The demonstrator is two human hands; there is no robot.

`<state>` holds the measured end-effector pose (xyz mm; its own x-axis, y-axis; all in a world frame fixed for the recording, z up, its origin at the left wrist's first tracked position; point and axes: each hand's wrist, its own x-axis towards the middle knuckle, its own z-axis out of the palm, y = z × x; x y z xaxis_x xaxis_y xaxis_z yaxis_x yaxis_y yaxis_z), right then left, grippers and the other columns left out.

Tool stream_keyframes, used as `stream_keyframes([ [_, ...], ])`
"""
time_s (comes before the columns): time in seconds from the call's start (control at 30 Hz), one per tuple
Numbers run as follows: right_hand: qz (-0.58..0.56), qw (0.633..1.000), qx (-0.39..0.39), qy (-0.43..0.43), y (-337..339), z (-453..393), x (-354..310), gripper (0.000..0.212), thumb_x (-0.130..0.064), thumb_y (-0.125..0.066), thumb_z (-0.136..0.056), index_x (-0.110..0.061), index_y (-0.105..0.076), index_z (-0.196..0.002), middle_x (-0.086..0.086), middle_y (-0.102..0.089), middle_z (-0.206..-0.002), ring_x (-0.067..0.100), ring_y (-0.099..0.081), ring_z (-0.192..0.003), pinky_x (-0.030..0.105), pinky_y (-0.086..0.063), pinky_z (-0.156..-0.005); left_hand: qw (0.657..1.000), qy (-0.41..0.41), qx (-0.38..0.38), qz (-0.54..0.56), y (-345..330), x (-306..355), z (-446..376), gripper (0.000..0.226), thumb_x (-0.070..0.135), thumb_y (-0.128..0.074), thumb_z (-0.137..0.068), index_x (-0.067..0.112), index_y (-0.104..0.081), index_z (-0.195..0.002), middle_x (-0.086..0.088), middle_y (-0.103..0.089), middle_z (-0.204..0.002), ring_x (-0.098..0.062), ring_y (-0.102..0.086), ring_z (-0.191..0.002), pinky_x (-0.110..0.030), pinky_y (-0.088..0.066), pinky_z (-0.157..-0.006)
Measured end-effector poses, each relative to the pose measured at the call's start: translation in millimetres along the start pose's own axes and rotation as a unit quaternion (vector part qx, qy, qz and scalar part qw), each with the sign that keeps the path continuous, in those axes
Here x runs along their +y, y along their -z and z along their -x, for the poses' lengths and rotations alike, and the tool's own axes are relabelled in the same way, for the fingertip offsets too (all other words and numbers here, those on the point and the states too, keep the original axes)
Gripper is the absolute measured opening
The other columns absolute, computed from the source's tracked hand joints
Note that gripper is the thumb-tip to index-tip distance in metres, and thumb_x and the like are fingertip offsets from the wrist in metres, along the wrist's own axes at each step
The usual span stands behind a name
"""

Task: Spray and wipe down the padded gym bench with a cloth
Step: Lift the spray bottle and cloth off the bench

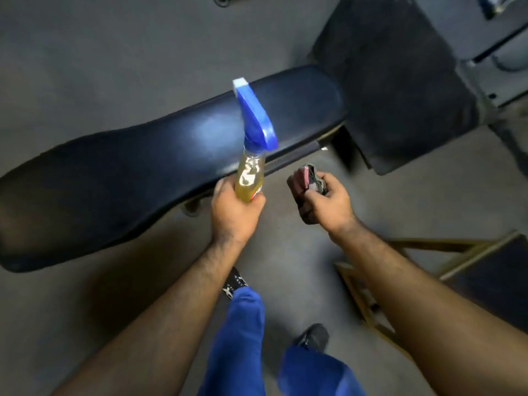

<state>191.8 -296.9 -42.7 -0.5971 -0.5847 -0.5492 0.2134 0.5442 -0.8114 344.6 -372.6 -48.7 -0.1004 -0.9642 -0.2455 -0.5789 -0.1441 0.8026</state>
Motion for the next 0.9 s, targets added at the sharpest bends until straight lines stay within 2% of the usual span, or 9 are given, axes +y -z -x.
stream_keyframes([
  [0.1, -0.029, 0.999, 0.033, -0.013, 86, 41, 9, 0.031, 0.011, -0.046, -0.089, -0.017, -0.056, -0.097, 0.009, -0.048, -0.057, 0.016, -0.042, -0.039, 0.018, -0.032, -0.043, 0.998, -0.034, -0.054, -0.009, -45, 36, 58, 0.024, 0.023, -0.079, -0.068, 0.028, -0.057, -0.077, -0.002, -0.064, -0.09, -0.022, -0.064, -0.083, -0.029, -0.05, -0.073],
  [0.23, -0.046, 0.992, 0.116, 0.02, 200, 92, 43, 0.023, 0.011, -0.051, -0.093, -0.008, -0.055, -0.105, 0.005, -0.052, -0.064, -0.002, -0.046, -0.039, 0.017, -0.04, -0.043, 0.989, -0.067, -0.132, -0.021, -109, 80, 147, 0.025, 0.032, -0.08, -0.069, 0.027, -0.056, -0.074, -0.002, -0.065, -0.087, -0.023, -0.063, -0.081, -0.029, -0.047, -0.068],
  [0.37, -0.076, 0.978, 0.192, 0.0, 302, 137, 90, 0.019, 0.003, -0.059, -0.092, -0.015, -0.059, -0.098, 0.006, -0.055, -0.065, 0.012, -0.049, -0.045, 0.024, -0.039, -0.045, 0.973, -0.121, -0.193, -0.036, -167, 119, 237, 0.029, 0.038, -0.08, -0.072, 0.03, -0.053, -0.072, 0.005, -0.059, -0.08, -0.021, -0.061, -0.079, -0.023, -0.036, -0.062],
  [0.43, -0.095, 0.969, 0.227, -0.01, 344, 157, 110, 0.015, -0.013, -0.065, -0.084, -0.025, -0.061, -0.092, 0.009, -0.057, -0.066, 0.021, -0.048, -0.052, 0.03, -0.038, -0.054, 0.965, -0.144, -0.215, -0.038, -196, 133, 276, 0.024, 0.038, -0.081, -0.072, 0.026, -0.061, -0.08, 0.004, -0.062, -0.083, -0.022, -0.062, -0.082, -0.023, -0.037, -0.064],
  [0.53, -0.06, 0.954, 0.293, -0.013, 402, 180, 152, 0.026, -0.046, -0.066, -0.061, -0.037, -0.064, -0.086, -0.004, -0.063, -0.069, 0.022, -0.054, -0.062, 0.036, -0.045, -0.062, 0.95, -0.164, -0.262, -0.041, -241, 146, 327, 0.029, 0.041, -0.081, -0.07, 0.023, -0.066, -0.087, 0.002, -0.067, -0.089, -0.022, -0.065, -0.083, -0.027, -0.048, -0.068],
  [0.63, 0.041, 0.934, 0.354, -0.015, 445, 188, 188, 0.02, -0.044, -0.069, -0.079, -0.033, -0.063, -0.095, -0.013, -0.062, -0.072, 0.014, -0.057, -0.066, 0.038, -0.053, -0.072, 0.934, -0.193, -0.295, -0.052, -286, 152, 362, 0.03, 0.041, -0.08, -0.07, 0.02, -0.065, -0.086, -0.001, -0.066, -0.087, -0.023, -0.066, -0.081, -0.035, -0.053, -0.071],
  [0.7, 0.124, 0.916, 0.381, -0.005, 468, 182, 212, 0.018, -0.024, -0.062, -0.088, -0.03, -0.06, -0.104, -0.012, -0.063, -0.079, 0.018, -0.059, -0.075, 0.036, -0.051, -0.074, 0.925, -0.217, -0.305, -0.061, -316, 155, 376, 0.028, 0.04, -0.079, -0.073, 0.019, -0.064, -0.085, -0.002, -0.065, -0.087, -0.022, -0.064, -0.08, -0.034, -0.051, -0.071],
  [0.77, 0.192, 0.903, 0.383, 0.035, 483, 171, 231, 0.031, -0.011, -0.055, -0.085, -0.027, -0.059, -0.111, -0.007, -0.067, -0.092, 0.023, -0.062, -0.087, 0.033, -0.048, -0.079, 0.917, -0.235, -0.313, -0.074, -343, 154, 385, 0.026, 0.039, -0.078, -0.076, 0.02, -0.063, -0.085, 0.0, -0.064, -0.089, -0.017, -0.06, -0.078, -0.026, -0.043, -0.069],
  [0.9, 0.296, 0.911, 0.28, 0.07, 485, 145, 287, 0.051, -0.013, -0.048, -0.079, -0.013, -0.059, -0.128, 0.011, -0.056, -0.143, 0.032, -0.051, -0.132, 0.04, -0.037, -0.111, 0.909, -0.26, -0.312, -0.091, -382, 142, 391, 0.024, 0.035, -0.077, -0.076, 0.021, -0.065, -0.092, 0.001, -0.063, -0.097, -0.011, -0.056, -0.08, -0.019, -0.038, -0.071],
])
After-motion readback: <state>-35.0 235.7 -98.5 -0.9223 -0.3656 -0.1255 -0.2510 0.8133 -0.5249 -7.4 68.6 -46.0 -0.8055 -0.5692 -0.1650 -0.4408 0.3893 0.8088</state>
